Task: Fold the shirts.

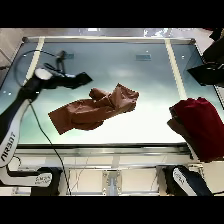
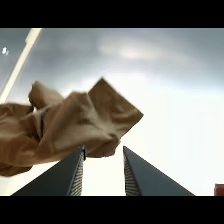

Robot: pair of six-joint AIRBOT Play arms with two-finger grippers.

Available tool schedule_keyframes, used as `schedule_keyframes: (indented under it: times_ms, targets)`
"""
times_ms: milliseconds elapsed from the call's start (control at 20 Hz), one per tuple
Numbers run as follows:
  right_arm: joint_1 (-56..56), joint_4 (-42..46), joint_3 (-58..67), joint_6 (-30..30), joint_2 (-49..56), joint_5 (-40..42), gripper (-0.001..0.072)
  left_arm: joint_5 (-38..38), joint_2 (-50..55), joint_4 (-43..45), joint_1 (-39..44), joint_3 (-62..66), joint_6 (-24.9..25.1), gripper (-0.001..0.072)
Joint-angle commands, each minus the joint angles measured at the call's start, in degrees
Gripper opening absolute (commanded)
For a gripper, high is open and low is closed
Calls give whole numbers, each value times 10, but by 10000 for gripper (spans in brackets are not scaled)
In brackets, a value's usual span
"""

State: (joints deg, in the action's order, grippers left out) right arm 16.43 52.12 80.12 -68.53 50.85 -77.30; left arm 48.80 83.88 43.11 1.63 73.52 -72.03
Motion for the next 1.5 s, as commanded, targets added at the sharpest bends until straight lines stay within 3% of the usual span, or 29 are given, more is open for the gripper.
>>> schedule_keyframes:
  times_ms: [0,250,450,750,950,1200,1450]
  targets:
    - [-4,-37,-28,-15,64,-39,265,75,12,26,-138,1,9,635]
    - [-129,-62,-109,-35,152,-32,265,85,85,62,-115,3,96,632]
    - [-274,-10,-191,-51,163,80,265,89,150,84,-35,24,187,611]
    - [-367,40,-217,-86,163,222,266,89,207,152,14,94,188,611]
    - [-368,42,-217,-86,163,229,265,122,206,154,-12,101,190,593]
    - [-368,43,-217,-87,163,245,265,238,217,154,-37,101,247,591]
    - [-368,43,-217,-88,163,250,265,244,223,145,-31,101,259,483]
